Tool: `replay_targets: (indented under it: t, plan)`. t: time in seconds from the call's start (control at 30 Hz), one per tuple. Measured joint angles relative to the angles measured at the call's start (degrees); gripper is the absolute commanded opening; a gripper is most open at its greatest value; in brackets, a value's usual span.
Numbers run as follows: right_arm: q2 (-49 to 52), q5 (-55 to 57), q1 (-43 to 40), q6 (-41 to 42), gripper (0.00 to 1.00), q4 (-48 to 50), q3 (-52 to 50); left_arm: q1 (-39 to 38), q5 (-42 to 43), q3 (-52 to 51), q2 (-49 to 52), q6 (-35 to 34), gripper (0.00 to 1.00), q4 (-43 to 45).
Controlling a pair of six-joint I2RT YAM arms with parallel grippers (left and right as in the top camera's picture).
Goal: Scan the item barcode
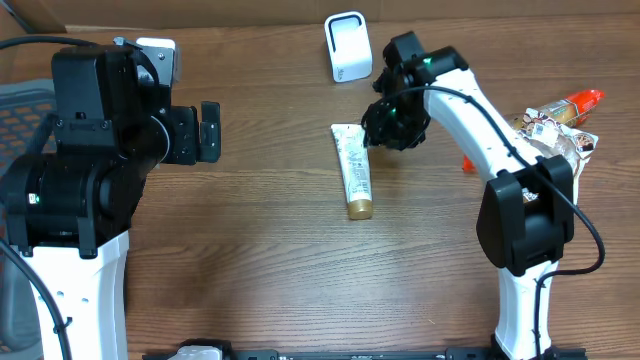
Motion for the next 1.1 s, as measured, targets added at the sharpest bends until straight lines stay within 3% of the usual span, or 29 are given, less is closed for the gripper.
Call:
replay_targets:
  t: [0.47,0.83,1.1]
  plan:
    - [0.0,-2.1,15.3,0.2,0.41,5.2,-8.4,0.0,0.0,0.0,0.0,0.0,1.00,0.0]
    - [0.0,6.8,13.7,1.9,0.45,0.2,-13.9,0.0,0.0,0.0,0.0,0.0,1.00,0.0]
    - [0.0,17.7,2.3,2.2,0.45,0.8,-13.9,0.0,0.0,0.0,0.0,0.0,1.00,0.0]
